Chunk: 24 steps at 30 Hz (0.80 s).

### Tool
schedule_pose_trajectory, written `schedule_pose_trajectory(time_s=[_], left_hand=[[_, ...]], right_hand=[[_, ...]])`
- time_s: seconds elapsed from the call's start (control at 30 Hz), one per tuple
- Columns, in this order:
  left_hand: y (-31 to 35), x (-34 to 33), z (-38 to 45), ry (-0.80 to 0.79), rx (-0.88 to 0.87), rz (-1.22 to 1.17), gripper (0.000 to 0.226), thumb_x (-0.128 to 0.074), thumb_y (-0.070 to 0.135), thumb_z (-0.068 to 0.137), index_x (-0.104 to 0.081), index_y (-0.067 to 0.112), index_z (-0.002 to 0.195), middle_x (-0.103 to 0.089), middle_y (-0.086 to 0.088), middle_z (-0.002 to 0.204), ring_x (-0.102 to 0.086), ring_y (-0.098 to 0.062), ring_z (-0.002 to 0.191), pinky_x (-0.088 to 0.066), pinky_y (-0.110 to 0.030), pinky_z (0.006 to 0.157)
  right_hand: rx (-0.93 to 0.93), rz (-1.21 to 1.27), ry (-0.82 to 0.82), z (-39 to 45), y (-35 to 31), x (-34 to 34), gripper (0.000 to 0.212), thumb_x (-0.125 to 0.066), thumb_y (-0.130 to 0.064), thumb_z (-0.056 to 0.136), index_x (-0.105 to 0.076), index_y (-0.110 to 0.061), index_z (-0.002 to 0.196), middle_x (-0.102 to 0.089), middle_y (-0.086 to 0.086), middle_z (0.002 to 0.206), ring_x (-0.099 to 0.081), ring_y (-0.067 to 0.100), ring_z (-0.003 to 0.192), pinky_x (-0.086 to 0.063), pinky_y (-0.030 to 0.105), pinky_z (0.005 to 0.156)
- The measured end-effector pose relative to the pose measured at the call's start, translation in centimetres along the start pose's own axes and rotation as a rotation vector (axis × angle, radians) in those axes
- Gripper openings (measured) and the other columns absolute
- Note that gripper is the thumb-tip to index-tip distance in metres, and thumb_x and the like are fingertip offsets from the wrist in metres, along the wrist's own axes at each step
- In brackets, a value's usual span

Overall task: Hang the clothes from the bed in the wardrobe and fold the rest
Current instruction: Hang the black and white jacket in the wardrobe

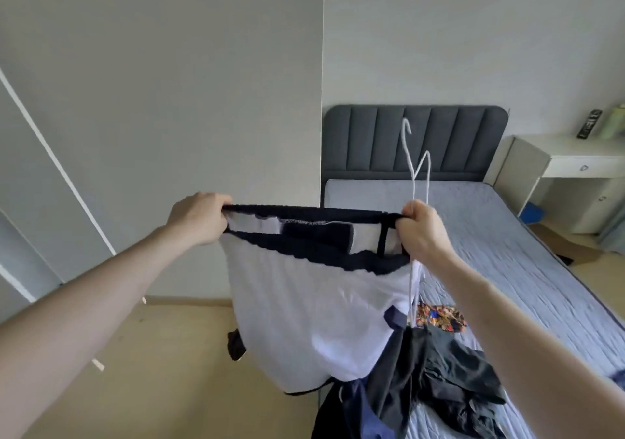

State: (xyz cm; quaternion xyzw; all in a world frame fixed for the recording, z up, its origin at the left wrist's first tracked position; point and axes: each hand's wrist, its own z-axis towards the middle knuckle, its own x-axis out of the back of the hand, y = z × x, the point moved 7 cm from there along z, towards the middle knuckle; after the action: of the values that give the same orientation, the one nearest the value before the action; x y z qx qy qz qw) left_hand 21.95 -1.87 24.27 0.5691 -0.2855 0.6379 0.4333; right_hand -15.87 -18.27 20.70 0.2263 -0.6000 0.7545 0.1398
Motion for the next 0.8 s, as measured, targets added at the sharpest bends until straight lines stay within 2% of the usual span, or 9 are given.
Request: schedule_pose_trajectory(time_s=[0.1,0.2,0.33,0.47,0.57,0.63,0.67,0.73,0.8], left_hand=[[-0.4,-0.1,0.3,-0.108,0.034,0.021,0.034,-0.043,0.005,0.074,-0.069,0.025,0.085,-0.07,-0.001,0.083,-0.064,-0.027,0.074,-0.043,-0.028,0.057],[-0.5,0.4,0.8,-0.258,0.118,-0.315,0.035,-0.038,0.001,0.078,-0.07,0.012,0.087,-0.074,-0.011,0.088,-0.067,-0.029,0.08,-0.05,-0.03,0.063],[0.2,0.7,0.0,-0.464,0.199,-0.649,0.033,-0.04,-0.001,0.081,-0.071,0.006,0.092,-0.075,-0.007,0.085,-0.069,-0.022,0.081,-0.061,-0.033,0.067],[2.1,0.7,-1.1,-0.591,0.089,-0.391,0.019,-0.055,0.015,0.072,-0.069,0.013,0.084,-0.072,0.0,0.082,-0.068,-0.018,0.079,-0.058,-0.034,0.072],[6.4,-0.2,-2.4,-0.615,-0.049,-0.36,0.052,-0.076,0.049,0.063,-0.063,0.036,0.111,-0.065,0.017,0.113,-0.062,-0.008,0.107,-0.051,-0.034,0.093],[10.6,-1.1,-3.5,-0.587,-0.154,-0.507,0.075,-0.085,0.066,0.058,-0.051,0.049,0.123,-0.058,0.029,0.121,-0.058,0.004,0.113,-0.048,-0.029,0.095],[12.6,-1.6,-4.0,-0.563,-0.205,-0.591,0.077,-0.087,0.069,0.058,-0.05,0.051,0.123,-0.059,0.03,0.121,-0.06,0.007,0.111,-0.048,-0.025,0.092],[16.0,-2.5,-4.4,-0.525,-0.291,-0.756,0.054,-0.089,0.06,0.065,-0.057,0.051,0.108,-0.069,0.022,0.111,-0.068,0.004,0.1,-0.052,-0.019,0.083],[17.9,-3.2,-4.5,-0.486,-0.353,-0.82,0.022,-0.083,0.04,0.084,-0.069,0.04,0.101,-0.076,0.013,0.103,-0.072,-0.006,0.098,-0.055,-0.024,0.087]], right_hand=[[0.035,-0.049,-0.009,1.7,-2.1,1.0,0.021,-0.045,0.004,0.076,-0.044,-0.017,0.073,-0.046,0.001,0.069,-0.04,0.019,0.064,-0.032,0.03,0.054],[0.028,-0.085,-0.023,2.5,-2.8,2.0,0.023,-0.043,0.005,0.073,-0.042,-0.018,0.07,-0.044,0.001,0.066,-0.037,0.02,0.061,-0.028,0.029,0.053],[0.005,-0.048,-0.042,2.8,-3.2,3.2,0.029,-0.041,0.007,0.072,-0.036,-0.021,0.063,-0.035,-0.001,0.062,-0.032,0.02,0.063,-0.023,0.03,0.055],[0.041,0.045,-0.102,2.7,-5.6,3.3,0.034,-0.041,0.01,0.068,-0.033,-0.021,0.059,-0.031,-0.002,0.061,-0.031,0.018,0.067,-0.022,0.031,0.058],[0.078,0.096,-0.148,2.4,-8.3,2.0,0.035,-0.042,0.009,0.067,-0.03,-0.023,0.059,-0.028,-0.005,0.058,-0.029,0.017,0.065,-0.02,0.032,0.057],[0.1,0.116,-0.176,2.1,-9.9,0.9,0.034,-0.043,0.008,0.069,-0.032,-0.023,0.06,-0.029,-0.006,0.056,-0.03,0.017,0.063,-0.021,0.03,0.055],[0.12,0.117,-0.196,1.9,-10.7,0.3,0.034,-0.044,0.008,0.07,-0.034,-0.023,0.061,-0.03,-0.007,0.055,-0.031,0.016,0.061,-0.022,0.028,0.053],[0.158,0.118,-0.248,1.2,-11.8,-0.7,0.034,-0.047,0.007,0.071,-0.034,-0.022,0.06,-0.032,-0.01,0.051,-0.031,0.013,0.054,-0.026,0.023,0.047],[0.17,0.127,-0.269,0.7,-12.0,-1.1,0.036,-0.049,0.005,0.072,-0.032,-0.024,0.058,-0.03,-0.013,0.05,-0.029,0.01,0.05,-0.025,0.019,0.042]])
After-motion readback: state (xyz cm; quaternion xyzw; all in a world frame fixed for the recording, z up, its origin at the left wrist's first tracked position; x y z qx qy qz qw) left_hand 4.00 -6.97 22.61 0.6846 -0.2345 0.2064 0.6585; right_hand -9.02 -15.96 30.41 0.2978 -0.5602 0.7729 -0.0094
